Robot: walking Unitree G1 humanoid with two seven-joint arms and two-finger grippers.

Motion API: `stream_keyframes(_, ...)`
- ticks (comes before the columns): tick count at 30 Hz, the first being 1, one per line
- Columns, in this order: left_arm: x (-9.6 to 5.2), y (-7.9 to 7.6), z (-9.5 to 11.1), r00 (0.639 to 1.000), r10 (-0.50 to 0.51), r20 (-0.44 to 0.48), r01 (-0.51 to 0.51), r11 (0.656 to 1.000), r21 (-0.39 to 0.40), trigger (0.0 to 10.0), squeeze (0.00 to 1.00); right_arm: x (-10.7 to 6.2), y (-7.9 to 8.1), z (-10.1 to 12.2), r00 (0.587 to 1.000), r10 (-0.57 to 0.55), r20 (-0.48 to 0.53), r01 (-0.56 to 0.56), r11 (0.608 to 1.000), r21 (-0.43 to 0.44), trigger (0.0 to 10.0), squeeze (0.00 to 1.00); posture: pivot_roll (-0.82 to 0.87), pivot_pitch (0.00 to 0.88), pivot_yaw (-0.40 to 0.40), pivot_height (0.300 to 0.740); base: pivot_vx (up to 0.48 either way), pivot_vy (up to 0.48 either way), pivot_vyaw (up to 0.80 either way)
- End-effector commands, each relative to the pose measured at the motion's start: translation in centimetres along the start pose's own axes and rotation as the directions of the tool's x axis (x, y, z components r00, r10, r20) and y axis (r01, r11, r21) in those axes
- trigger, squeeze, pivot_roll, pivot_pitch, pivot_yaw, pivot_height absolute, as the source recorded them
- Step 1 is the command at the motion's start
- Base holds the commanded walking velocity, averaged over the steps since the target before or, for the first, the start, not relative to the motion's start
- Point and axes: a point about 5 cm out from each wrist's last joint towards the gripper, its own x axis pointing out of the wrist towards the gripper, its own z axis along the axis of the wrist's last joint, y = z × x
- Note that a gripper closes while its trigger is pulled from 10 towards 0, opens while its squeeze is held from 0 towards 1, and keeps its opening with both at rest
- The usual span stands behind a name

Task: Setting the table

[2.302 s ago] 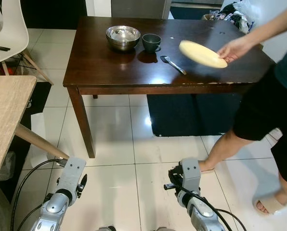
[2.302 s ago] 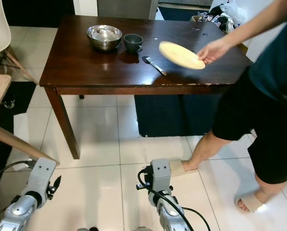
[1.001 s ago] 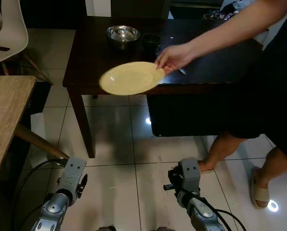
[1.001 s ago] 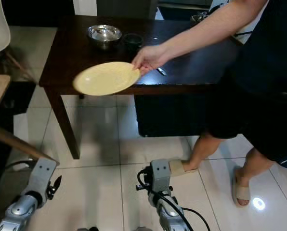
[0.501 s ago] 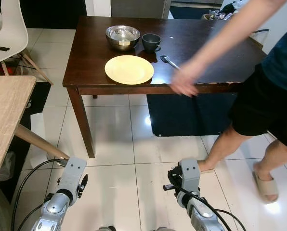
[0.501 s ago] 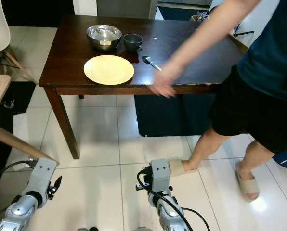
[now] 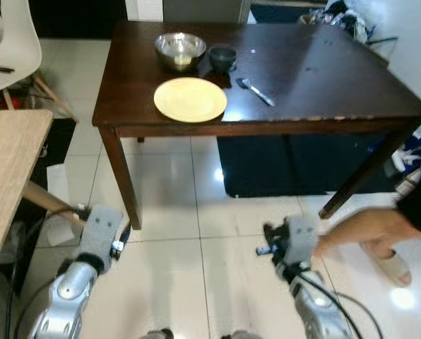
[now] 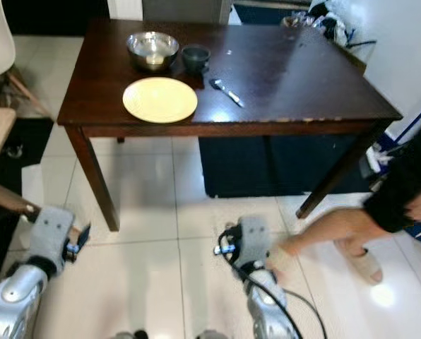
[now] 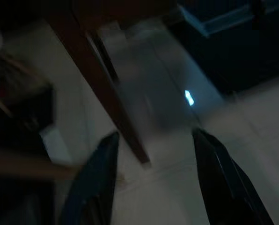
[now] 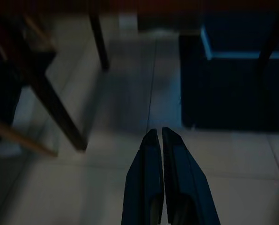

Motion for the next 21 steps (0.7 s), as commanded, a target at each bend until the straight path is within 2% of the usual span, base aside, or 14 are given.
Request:
stream_keyframes(1,0.5,0.6,2.0,0.994,0.079,0.076,-0.076,0.996,-0.037,10.0,0.0,0.2,-0.2,2.6,0.995,0.013,0.097,-0.017,0.999,0.042,10.0,0.0,-0.09,0.096,0.002,0.74,0.0,0.0,0.0)
stream_keyframes(5,1.4,-0.4,3.2,0.995,0.061,0.08,-0.054,0.994,-0.093,10.0,0.0,1.3,0.0,6.2,0.975,0.031,0.22,-0.035,0.999,0.014,10.0,0.0,-0.08,0.102,-0.001,0.74,0.0,0.0,0.0)
stream_keyframes(6,1.4,-0.4,3.2,0.995,0.061,0.08,-0.054,0.994,-0.093,10.0,0.0,1.3,0.0,6.2,0.975,0.031,0.22,-0.035,0.999,0.014,10.0,0.0,-0.08,0.102,-0.001,0.74,0.0,0.0,0.0)
stream_keyframes(7,1.6,-0.9,3.6,0.996,0.044,0.078,-0.035,0.992,-0.117,10.0,0.0,1.7,-0.1,7.3,0.968,0.02,0.248,-0.022,1.0,0.004,10.0,0.0,-0.08,0.101,-0.006,0.74,0.0,0.0,0.0)
stream_keyframes(9,1.6,-1.4,4.3,0.996,0.018,0.091,-0.006,0.992,-0.129,10.0,0.0,2.0,-0.2,8.0,0.963,0.013,0.269,-0.014,1.0,0.004,10.0,0.0,-0.08,0.101,-0.006,0.74,0.0,0.0,0.0)
stream_keyframes(14,1.7,-2.3,5.9,0.99,-0.027,0.135,0.045,0.99,-0.134,10.0,0.0,1.9,-0.7,8.7,0.96,-0.03,0.278,0.029,1.0,0.008,10.0,0.0,-0.08,0.108,-0.002,0.74,0.0,0.0,0.0)
stream_keyframes(17,1.9,-2.7,6.7,0.986,-0.048,0.158,0.071,0.987,-0.145,10.0,0.0,1.5,-1.7,8.3,0.963,-0.107,0.249,0.105,0.994,0.021,10.0,0.0,-0.08,0.11,0.002,0.74,0.0,0.0,0.0)
stream_keyframes(21,2.0,-3.0,7.1,0.985,-0.057,0.166,0.079,0.989,-0.126,10.0,0.0,1.3,-2.1,7.9,0.963,-0.134,0.235,0.132,0.991,0.022,10.0,0.0,-0.09,0.11,0.006,0.74,0.0,0.0,0.0)
